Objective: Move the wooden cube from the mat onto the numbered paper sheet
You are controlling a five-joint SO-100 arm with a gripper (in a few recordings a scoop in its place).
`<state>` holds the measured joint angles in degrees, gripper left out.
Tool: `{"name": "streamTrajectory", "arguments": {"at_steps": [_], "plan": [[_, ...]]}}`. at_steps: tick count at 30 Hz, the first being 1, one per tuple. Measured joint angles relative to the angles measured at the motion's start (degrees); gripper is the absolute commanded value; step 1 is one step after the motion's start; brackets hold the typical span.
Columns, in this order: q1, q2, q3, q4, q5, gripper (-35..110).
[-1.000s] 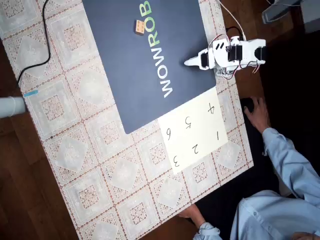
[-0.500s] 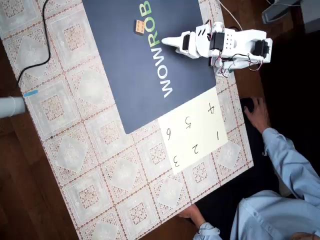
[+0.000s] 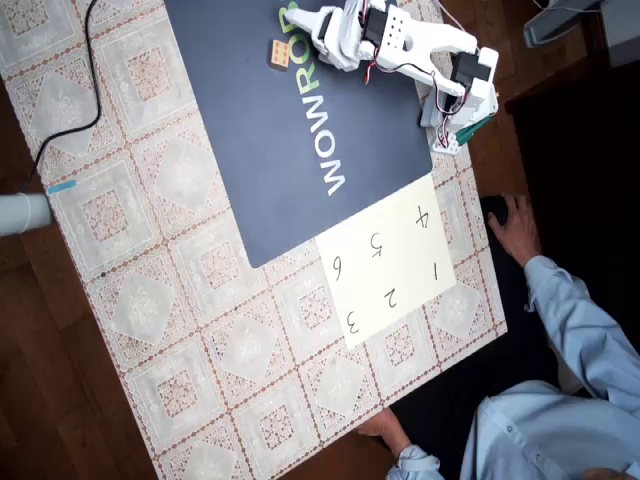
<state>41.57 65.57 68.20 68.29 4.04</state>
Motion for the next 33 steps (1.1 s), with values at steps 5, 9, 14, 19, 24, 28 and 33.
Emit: {"name": "streamTrajectory", "arguments": {"at_steps": [5,9,14,19,24,28,33], "plan": [[-3.34,-7.56,-7.12,1.05,-0.88,42],[-5.01,-11.87,-11.25,-0.62,-3.52,42],[-6.59,-15.12,-13.71,-1.41,-3.6,41],[-5.27,-17.93,-15.91,-1.67,-4.39,39],[-3.78,-20.21,-17.49,-1.41,-6.59,33],[-4.04,-21.18,-18.9,-1.58,-9.84,22],[-3.52,-21.27,-18.98,-0.62,-9.4,27]]}}
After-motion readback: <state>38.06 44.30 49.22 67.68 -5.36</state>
